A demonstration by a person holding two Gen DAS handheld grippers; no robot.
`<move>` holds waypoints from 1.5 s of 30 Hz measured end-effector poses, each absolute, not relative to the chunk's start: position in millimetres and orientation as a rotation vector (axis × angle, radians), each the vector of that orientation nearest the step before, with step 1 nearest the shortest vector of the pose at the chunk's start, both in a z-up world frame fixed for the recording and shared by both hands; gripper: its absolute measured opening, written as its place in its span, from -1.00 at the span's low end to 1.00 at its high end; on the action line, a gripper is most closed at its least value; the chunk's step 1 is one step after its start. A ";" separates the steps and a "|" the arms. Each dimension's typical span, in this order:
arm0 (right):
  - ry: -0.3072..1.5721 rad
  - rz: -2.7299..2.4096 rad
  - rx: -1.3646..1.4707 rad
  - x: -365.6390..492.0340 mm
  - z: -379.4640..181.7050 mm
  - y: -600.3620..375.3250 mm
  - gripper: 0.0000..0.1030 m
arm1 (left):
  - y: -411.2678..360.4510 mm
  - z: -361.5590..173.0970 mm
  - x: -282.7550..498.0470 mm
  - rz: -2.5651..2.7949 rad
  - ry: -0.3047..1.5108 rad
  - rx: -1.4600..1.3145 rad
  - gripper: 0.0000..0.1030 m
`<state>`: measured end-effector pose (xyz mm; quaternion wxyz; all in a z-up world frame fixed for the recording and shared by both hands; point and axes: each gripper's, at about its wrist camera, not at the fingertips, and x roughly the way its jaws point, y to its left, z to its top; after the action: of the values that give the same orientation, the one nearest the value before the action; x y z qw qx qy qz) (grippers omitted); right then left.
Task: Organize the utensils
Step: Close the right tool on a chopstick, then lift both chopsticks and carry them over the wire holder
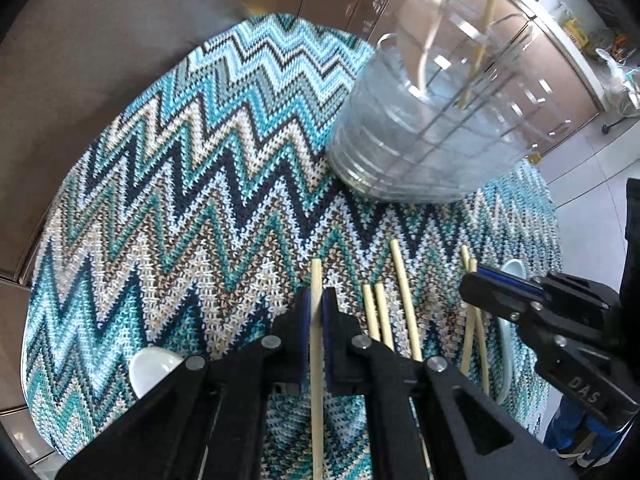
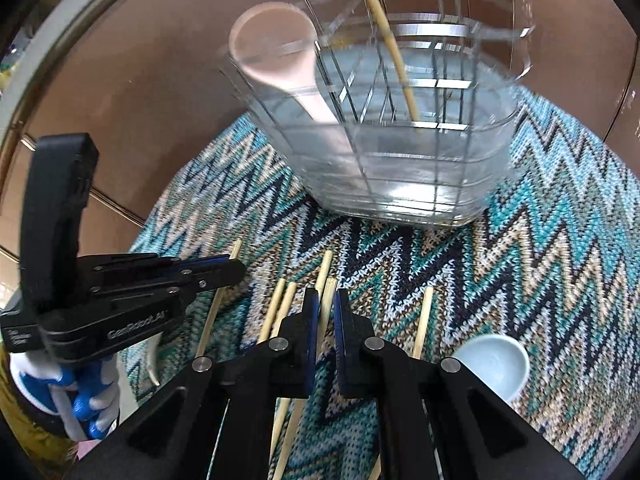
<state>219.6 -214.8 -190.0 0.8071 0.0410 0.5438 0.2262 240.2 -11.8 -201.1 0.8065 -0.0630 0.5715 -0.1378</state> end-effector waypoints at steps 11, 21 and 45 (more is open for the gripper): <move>1.010 0.505 0.089 171.3 -131.2 -223.7 -0.88 | -1.1 -142.8 195.2 -0.307 1.026 -0.127 -0.90; 0.906 0.518 0.093 131.4 -94.3 -235.2 -0.89 | 11.2 -111.1 165.2 -0.291 0.903 -0.146 -0.90; 0.714 0.517 0.101 78.9 -30.8 -255.9 -0.89 | 20.8 -54.4 124.4 -0.283 0.732 -0.173 -0.90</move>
<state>78.9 -255.9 -30.8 0.9032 0.0487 0.3453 0.2502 124.4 20.8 -54.4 0.9203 -0.0842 0.3563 -0.1379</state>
